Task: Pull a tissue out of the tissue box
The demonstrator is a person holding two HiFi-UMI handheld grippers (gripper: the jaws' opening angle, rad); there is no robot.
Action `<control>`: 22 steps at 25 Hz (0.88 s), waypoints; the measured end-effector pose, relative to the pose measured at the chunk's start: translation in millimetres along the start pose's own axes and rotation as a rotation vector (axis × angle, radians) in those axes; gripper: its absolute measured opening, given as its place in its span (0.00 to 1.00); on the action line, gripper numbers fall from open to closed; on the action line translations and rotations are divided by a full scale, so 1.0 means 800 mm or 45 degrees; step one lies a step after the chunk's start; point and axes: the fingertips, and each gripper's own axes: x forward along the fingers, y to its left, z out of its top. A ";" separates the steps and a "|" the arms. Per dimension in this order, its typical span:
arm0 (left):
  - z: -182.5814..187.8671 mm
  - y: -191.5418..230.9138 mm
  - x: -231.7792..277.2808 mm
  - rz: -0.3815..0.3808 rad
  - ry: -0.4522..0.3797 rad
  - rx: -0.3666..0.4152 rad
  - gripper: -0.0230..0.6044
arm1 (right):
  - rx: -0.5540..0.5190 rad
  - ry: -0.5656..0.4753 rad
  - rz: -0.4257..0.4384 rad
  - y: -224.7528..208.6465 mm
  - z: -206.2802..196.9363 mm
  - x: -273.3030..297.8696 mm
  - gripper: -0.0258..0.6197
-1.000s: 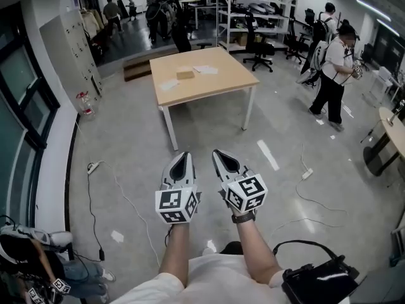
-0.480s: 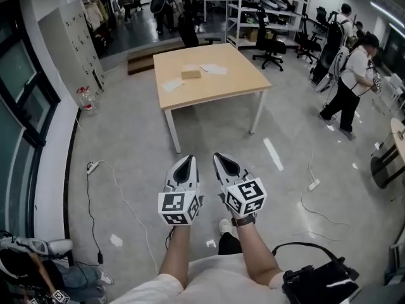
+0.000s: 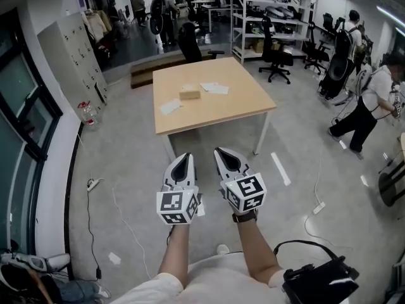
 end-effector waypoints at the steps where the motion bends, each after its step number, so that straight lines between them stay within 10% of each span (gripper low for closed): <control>1: -0.002 0.001 0.014 0.003 0.004 0.003 0.04 | 0.006 -0.004 0.004 -0.012 0.000 0.008 0.04; 22: -0.079 0.132 0.285 -0.034 0.092 -0.051 0.04 | 0.039 0.063 0.003 -0.164 -0.069 0.255 0.04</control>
